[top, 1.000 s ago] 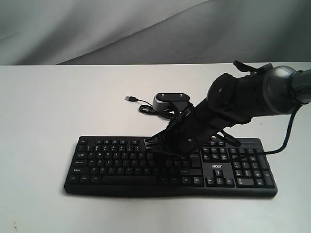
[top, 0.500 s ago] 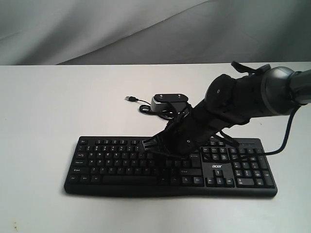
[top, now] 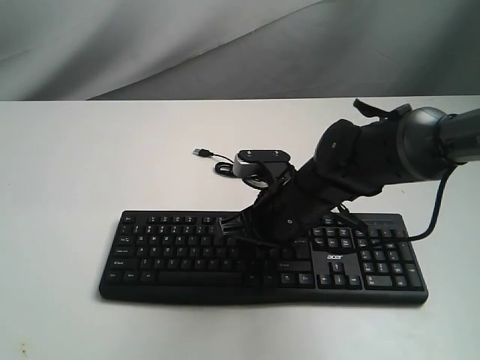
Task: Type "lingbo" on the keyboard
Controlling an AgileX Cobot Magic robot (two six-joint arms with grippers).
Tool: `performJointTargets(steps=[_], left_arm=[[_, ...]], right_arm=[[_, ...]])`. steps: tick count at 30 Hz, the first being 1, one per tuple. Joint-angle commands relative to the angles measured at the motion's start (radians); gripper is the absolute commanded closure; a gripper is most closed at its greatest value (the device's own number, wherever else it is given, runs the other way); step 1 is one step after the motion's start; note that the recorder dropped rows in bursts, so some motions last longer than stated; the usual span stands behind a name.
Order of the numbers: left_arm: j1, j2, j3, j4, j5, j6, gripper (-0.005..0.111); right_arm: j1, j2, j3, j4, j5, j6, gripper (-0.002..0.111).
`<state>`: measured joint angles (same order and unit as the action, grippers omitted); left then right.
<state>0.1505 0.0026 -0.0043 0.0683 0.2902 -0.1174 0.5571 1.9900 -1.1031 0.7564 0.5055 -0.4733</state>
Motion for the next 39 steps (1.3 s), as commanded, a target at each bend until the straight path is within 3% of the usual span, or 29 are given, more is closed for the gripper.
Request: performJointTargets(steps=[1, 10, 20, 39], left_arm=[[0.002, -0.003, 0.004, -0.008, -0.005, -0.004, 0.106], [0.002, -0.003, 0.004, -0.008, -0.005, -0.004, 0.106], [0.002, -0.003, 0.004, -0.008, -0.005, -0.004, 0.106], [0.002, -0.003, 0.004, -0.008, -0.005, -0.004, 0.106]], right_arm=[[0.002, 0.007, -0.004, -0.009, 0.002, 0.002, 0.108], [0.002, -0.055, -0.009, 0.006, -0.028, -0.002, 0.108], [0.027, 0.003, -0.097, 0.002, 0.017, -0.017, 0.108], [0.027, 0.042, -0.097, 0.007, -0.003, -0.027, 0.108]])
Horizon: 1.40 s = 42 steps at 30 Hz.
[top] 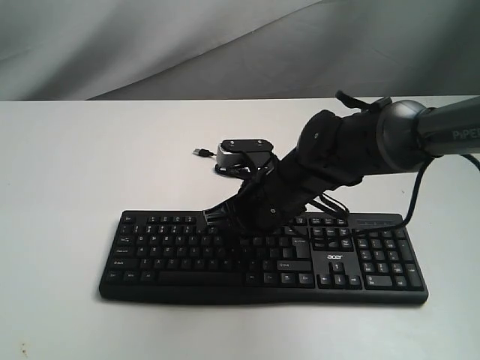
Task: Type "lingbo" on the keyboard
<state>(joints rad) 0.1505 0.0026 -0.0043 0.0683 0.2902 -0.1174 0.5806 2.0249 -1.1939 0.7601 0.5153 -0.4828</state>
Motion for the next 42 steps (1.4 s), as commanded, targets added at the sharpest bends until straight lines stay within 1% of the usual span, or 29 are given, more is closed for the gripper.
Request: performJointTargets(steps=[1, 17, 27, 32, 39, 42], left_arm=[[0.002, -0.003, 0.004, -0.008, -0.005, -0.004, 0.106], [0.002, -0.003, 0.004, -0.008, -0.005, -0.004, 0.106], [0.002, -0.003, 0.004, -0.008, -0.005, -0.004, 0.106], [0.002, -0.003, 0.004, -0.008, -0.005, -0.004, 0.106], [0.002, -0.003, 0.004, -0.008, -0.005, -0.004, 0.106], [0.002, -0.003, 0.004, -0.008, -0.005, -0.004, 0.106]], right_arm=[[0.004, 0.007, -0.006, 0.003, -0.015, -0.019, 0.108], [0.004, 0.03, -0.006, 0.011, -0.007, -0.037, 0.108], [0.008, -0.012, -0.006, 0.018, 0.017, -0.04, 0.108], [0.028, -0.045, -0.006, 0.009, 0.038, -0.04, 0.108], [0.092, -0.047, -0.006, -0.005, 0.046, -0.039, 0.108], [0.097, -0.047, -0.006, -0.015, 0.044, -0.01, 0.108]])
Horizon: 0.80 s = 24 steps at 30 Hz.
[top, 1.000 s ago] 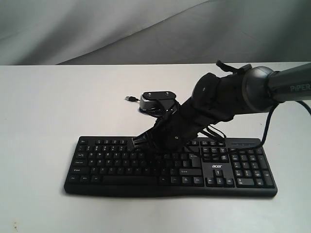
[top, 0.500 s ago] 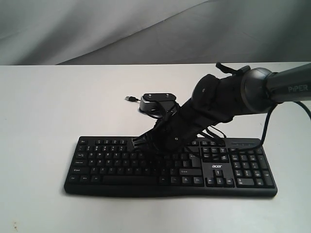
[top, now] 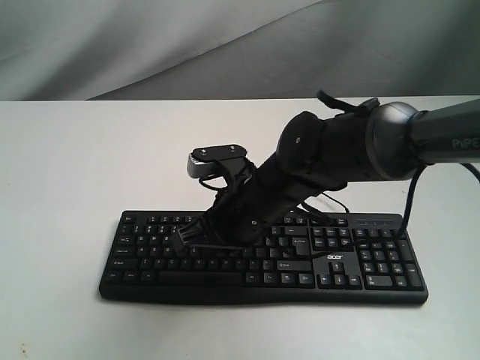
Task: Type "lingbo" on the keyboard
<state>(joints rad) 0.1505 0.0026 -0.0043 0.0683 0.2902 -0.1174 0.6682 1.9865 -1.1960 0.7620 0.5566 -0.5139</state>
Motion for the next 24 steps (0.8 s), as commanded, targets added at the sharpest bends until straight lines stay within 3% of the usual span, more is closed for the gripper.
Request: performJointTargets(steps=[1, 24], left_arm=[[0.002, -0.003, 0.004, -0.008, -0.005, -0.004, 0.106], [0.002, -0.003, 0.004, -0.008, -0.005, -0.004, 0.106]], right_arm=[[0.009, -0.009, -0.004, -0.017, 0.003, 0.024, 0.108], [0.009, 0.011, -0.004, -0.025, -0.045, 0.021, 0.108]])
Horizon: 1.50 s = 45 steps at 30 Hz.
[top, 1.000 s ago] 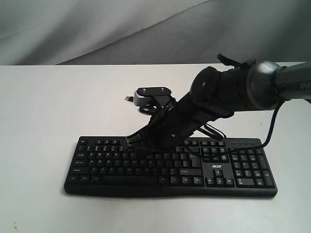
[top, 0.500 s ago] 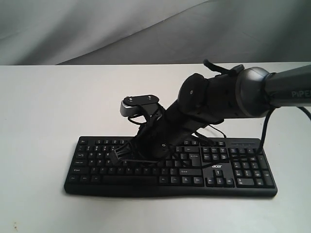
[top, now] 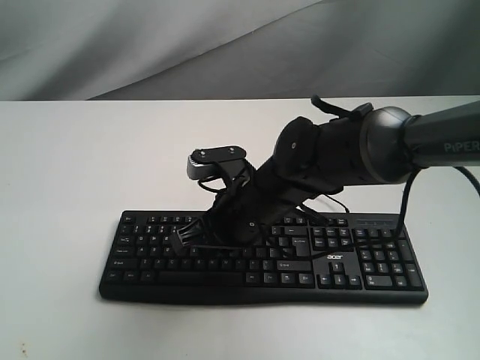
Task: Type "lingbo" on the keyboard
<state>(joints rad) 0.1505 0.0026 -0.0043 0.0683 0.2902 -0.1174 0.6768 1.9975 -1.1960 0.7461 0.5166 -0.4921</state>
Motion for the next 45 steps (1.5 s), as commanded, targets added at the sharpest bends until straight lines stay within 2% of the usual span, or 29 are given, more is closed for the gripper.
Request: performJointTargets(steps=[1, 31, 45], left_arm=[[0.002, -0.003, 0.004, -0.008, -0.005, -0.004, 0.106], [0.002, -0.003, 0.004, -0.008, -0.005, -0.004, 0.106], [0.002, -0.003, 0.004, -0.008, -0.005, -0.004, 0.106]], right_arm=[[0.001, 0.0, -0.004, -0.009, -0.005, 0.0, 0.108], [0.001, 0.034, -0.004, -0.009, -0.002, 0.014, 0.108], [0.001, 0.034, -0.004, -0.066, -0.004, 0.081, 0.108]])
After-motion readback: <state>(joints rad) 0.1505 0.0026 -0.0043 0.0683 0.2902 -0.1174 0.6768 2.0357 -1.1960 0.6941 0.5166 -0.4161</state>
